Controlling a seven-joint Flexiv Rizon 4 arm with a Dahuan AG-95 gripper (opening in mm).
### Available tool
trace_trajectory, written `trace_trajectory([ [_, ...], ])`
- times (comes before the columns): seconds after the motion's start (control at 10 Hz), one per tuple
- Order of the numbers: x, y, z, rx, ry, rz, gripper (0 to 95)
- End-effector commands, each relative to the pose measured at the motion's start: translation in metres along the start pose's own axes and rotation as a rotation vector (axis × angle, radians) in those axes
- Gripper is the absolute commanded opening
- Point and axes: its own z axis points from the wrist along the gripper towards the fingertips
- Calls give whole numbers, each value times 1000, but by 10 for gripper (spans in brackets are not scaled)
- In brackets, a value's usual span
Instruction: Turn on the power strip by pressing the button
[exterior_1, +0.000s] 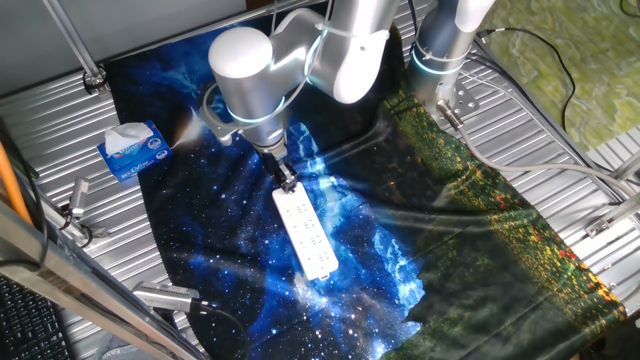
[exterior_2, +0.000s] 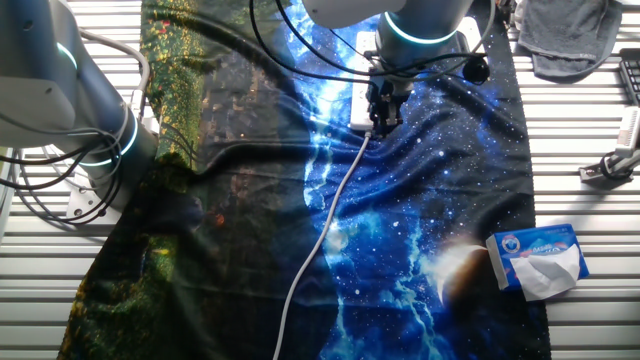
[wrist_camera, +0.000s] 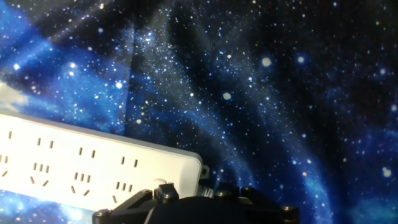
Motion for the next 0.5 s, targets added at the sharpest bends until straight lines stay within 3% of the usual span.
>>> trace_trajectory([
  [0.1, -1, 0, 1, 6, 1, -1, 570],
  [0.3, -1, 0, 2, 14, 1, -4, 570],
  [0.4, -1, 0, 3, 17, 0, -5, 380],
  [0.5, -1, -1, 5, 20, -1, -5, 380],
])
